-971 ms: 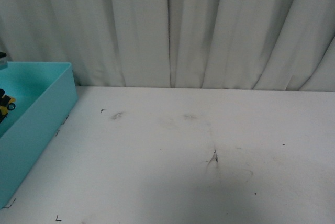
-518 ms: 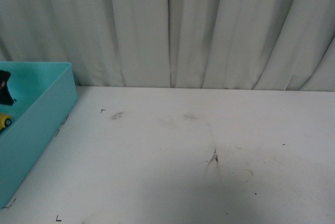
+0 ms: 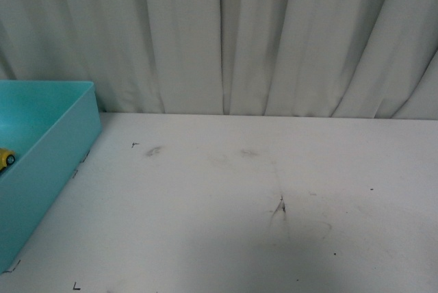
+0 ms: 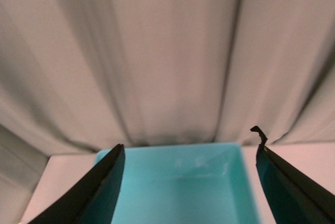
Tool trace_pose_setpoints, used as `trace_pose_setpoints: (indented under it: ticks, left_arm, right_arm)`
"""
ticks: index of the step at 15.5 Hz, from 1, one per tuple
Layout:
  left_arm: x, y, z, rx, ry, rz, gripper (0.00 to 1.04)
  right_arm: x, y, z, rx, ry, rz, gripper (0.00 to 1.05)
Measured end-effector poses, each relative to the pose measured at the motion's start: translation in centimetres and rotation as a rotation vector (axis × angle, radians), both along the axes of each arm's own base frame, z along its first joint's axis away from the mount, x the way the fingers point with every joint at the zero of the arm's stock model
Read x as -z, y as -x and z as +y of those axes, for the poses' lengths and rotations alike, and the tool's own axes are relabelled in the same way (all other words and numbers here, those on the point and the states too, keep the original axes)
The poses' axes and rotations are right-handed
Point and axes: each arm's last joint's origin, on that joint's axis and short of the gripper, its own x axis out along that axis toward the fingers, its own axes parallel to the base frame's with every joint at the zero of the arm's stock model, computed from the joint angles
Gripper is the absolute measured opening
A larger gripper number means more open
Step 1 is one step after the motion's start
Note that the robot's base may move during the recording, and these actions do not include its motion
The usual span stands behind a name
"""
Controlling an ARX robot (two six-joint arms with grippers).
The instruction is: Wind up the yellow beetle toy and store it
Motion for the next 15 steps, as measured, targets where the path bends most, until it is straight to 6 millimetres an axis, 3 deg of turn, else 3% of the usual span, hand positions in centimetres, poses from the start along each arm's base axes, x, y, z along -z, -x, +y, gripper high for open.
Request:
trace_pose_setpoints:
  ticks: [2,5,6,9,15]
  left_arm:
    - [-0.4,5.3,-3.5,0.020,0.054,-0.270,0.52]
    - [5.4,9.8,-5.6,-0.010,0.109,-0.190,0.12]
    - [6.0,12.2,-6.7,-0.001,0.112,-0.231,0.02]
    - [8.2,15.4,-7.8,-0.008,0.114,-0.205,0.02]
    - [9.1,17.8,-9.3,0.012,0.114,-0.213,0.02]
  right_arm:
    - [0.0,0.0,0.0,0.000,0.000,-0.001,0.98]
    - [0.0,0.0,0.0,0.000,0.000,0.000,0.98]
    - [0.0,0.0,0.0,0.000,0.000,0.000,0.98]
    - [0.0,0.0,0.0,0.000,0.000,0.000,0.98]
    - [0.0,0.0,0.0,0.000,0.000,0.000,0.98]
